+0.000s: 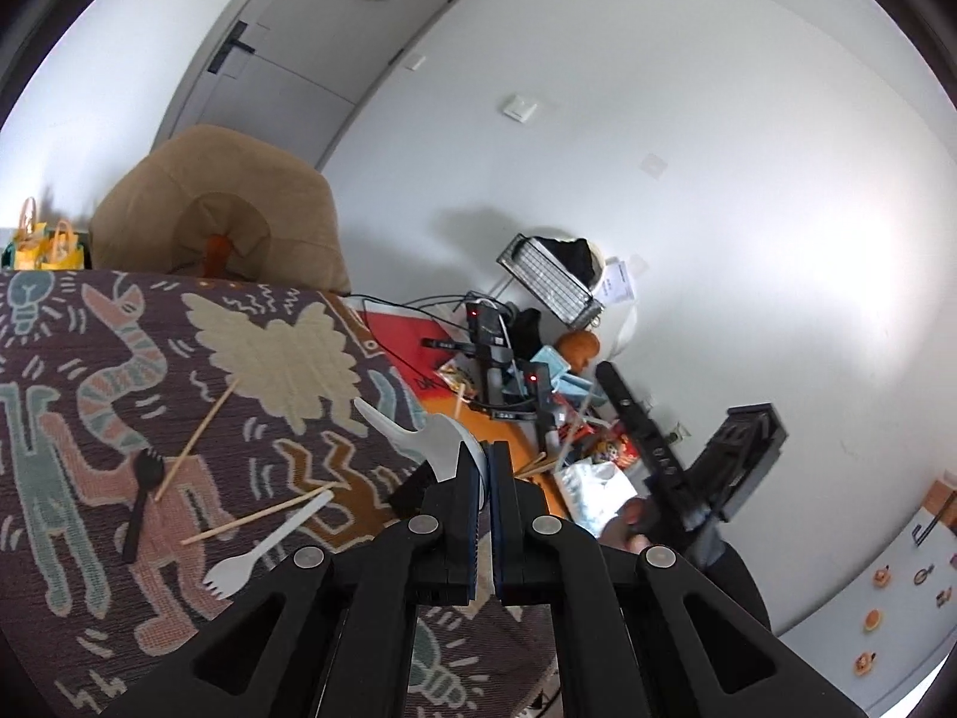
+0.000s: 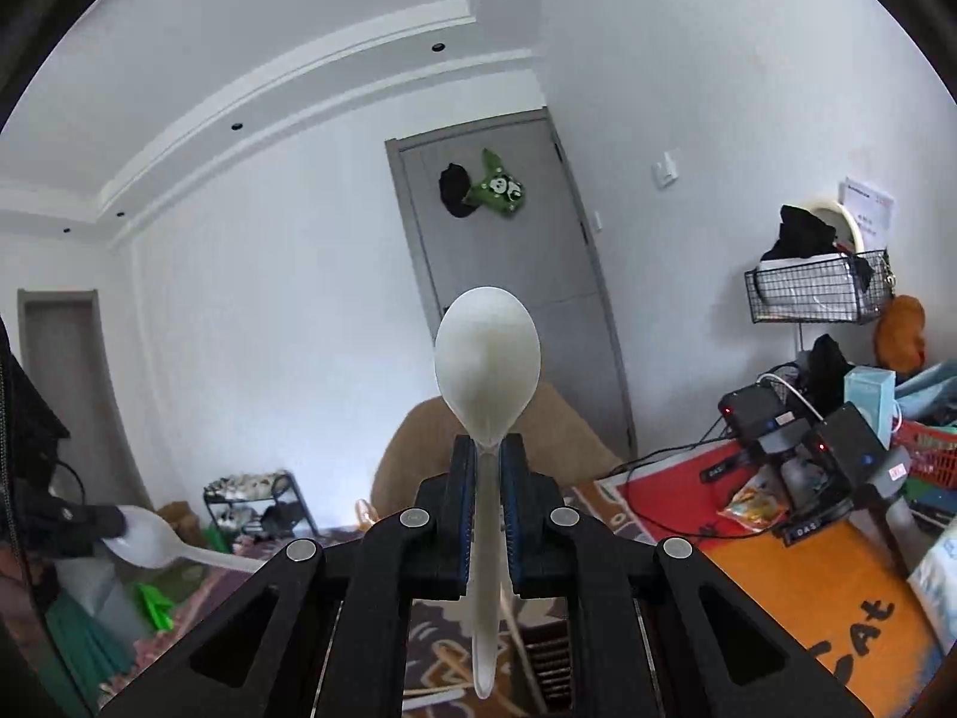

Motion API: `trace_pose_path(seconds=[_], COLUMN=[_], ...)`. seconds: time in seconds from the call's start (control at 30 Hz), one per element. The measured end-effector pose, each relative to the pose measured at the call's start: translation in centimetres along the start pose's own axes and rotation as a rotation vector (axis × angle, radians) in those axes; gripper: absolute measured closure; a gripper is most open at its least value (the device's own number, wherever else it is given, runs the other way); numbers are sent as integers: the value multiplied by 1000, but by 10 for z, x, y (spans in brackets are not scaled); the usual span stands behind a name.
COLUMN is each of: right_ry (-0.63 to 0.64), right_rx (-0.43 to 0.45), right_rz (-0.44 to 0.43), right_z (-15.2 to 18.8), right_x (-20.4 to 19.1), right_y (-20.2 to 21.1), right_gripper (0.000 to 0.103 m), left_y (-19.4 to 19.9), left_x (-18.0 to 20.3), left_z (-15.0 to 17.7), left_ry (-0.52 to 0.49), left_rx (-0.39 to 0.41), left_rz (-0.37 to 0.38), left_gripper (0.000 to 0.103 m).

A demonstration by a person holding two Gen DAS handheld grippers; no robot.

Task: Organize utensils
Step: 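Carry the white spoon over the black holder and open the right tool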

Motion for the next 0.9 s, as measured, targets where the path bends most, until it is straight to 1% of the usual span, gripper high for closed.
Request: trace_pose_path(seconds=[0.23, 0.47, 0.57, 0.73, 0.83, 0.9], right_ry=[4, 68, 92, 84, 82, 75], right_rx=[-14, -31, -60, -103, -123, -157], right_rz=[44, 57, 62, 50, 36, 28], right_z=[25, 31, 33, 32, 31, 31], right_x=[14, 12, 11, 15, 14, 16], right_y=[-13, -19, -26, -30, -27, -27], right_gripper=[92, 92, 92, 92, 92, 91], left_y=[-22, -40, -48, -63, -70, -76], left_x=[15, 22, 27, 37, 40, 41], left_z=[-3, -5, -6, -5, -5, -5], left_ry=[-29, -36, -28, -19, -15, -11], left_rx=[-56, -97, -113, -150, -168, -180], left_rz=[21, 45, 68, 99, 104, 106], left_gripper=[101, 101, 101, 101, 101, 101])
Point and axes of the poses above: each gripper's, at about its wrist camera, not at the fingertips, and y roughly against the way its jaws point, x to its right, z to its underside, the point moved 2 cm from there along -y, roughly the way its jaws point, and after that the axes turned 1 degree about -z, right-handed, at the moved point
